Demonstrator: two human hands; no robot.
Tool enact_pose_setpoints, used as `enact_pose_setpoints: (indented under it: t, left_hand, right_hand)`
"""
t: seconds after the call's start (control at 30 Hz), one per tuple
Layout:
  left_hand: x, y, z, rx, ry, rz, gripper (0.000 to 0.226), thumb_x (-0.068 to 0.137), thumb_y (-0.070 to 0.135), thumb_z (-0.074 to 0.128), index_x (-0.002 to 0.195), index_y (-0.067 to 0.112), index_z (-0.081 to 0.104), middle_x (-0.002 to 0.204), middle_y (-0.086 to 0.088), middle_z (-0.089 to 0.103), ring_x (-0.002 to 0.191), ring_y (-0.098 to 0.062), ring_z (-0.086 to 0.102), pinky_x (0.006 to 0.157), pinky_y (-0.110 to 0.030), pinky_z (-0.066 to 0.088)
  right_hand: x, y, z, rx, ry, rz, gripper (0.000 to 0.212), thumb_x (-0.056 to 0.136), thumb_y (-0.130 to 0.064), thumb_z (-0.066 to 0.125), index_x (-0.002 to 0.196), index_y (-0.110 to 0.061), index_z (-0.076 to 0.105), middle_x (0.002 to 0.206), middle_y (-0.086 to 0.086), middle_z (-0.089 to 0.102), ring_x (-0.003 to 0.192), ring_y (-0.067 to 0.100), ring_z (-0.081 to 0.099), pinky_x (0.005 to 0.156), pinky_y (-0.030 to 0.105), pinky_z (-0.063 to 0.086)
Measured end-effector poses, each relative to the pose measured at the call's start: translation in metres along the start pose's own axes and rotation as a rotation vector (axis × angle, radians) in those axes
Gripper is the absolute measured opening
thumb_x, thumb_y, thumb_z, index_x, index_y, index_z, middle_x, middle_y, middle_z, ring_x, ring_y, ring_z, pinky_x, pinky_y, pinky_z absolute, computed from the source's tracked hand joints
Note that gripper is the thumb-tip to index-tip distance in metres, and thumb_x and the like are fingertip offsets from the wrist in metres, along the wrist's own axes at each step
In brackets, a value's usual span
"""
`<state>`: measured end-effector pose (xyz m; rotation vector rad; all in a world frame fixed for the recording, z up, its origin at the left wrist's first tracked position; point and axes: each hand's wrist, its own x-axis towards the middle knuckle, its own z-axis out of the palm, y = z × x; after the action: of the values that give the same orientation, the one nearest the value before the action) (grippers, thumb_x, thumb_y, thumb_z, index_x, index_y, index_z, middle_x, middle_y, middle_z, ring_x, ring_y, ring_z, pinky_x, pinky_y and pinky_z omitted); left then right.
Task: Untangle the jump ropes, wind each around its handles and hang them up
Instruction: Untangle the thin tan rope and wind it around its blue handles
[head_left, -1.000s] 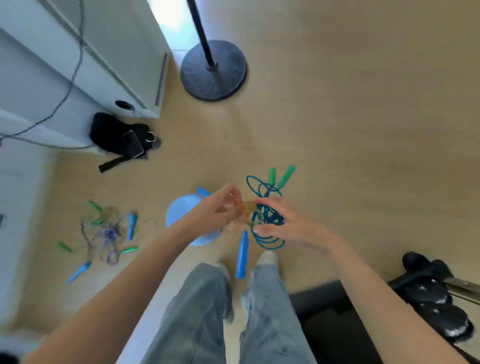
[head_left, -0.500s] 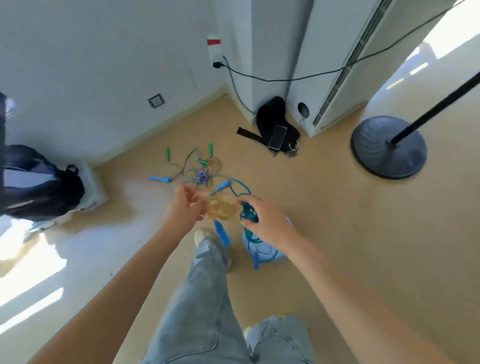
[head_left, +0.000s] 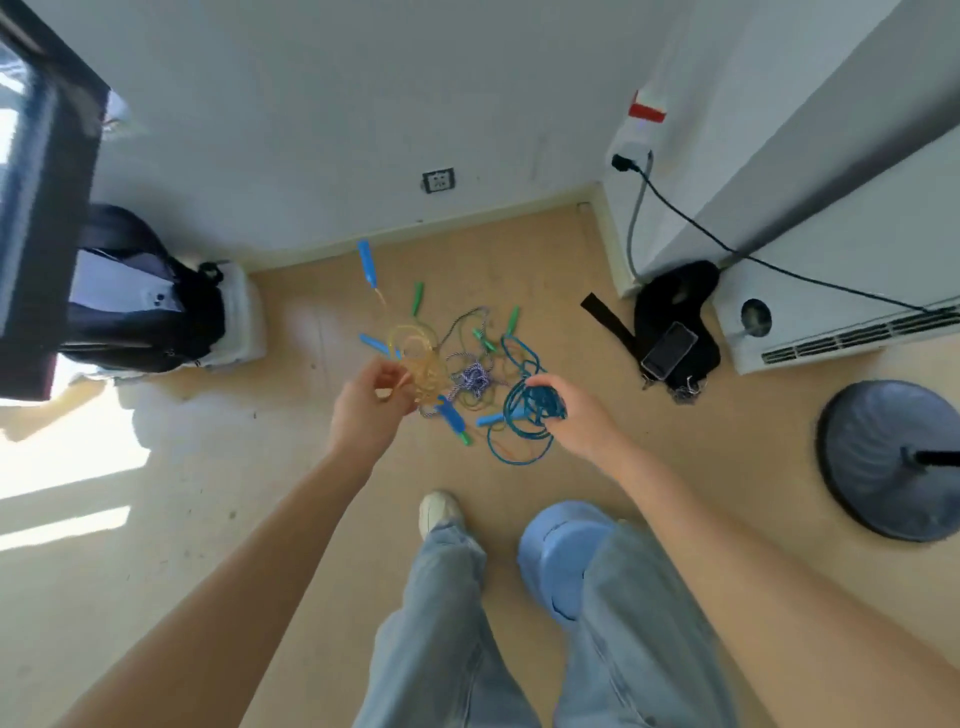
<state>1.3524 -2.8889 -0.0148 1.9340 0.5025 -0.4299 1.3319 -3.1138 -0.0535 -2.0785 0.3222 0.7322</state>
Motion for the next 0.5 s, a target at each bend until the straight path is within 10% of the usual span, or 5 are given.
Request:
enact_pose_setpoints:
  t: [0.23,0.5]
  left_hand:
    - [0.069,-0.011,0.036,-0.053,0.095,-0.143,0.030,0.085,0.002,0.056,0.074,0.030,0.060,0.080,0.006,0.063,0.074,-0.020,0.063,0.082,-0.036,0.050]
    - [0.146,-0.031,0.097,-0.039,0.024,-0.164,0.016,0.085,0.008,0.059,0.094,0.021,0.064,0.090,0.002,0.065,0.080,-0.021,0.065,0.080,-0.033,0.053]
  right_hand:
    - [0.119,0.008,-0.016,-0.084,-0.362,-0.040,0.060,0.086,0.007,0.043,0.138,-0.023,0.037,0.145,-0.003,0.036,0.133,0.017,0.033,0.090,0.020,0.030]
    - [0.211,0.028,-0.036,0.005,-0.386,0.018,0.042,0.089,0.009,0.041,0.122,-0.015,0.051,0.126,0.007,0.053,0.092,0.018,0.052,0.078,0.035,0.047]
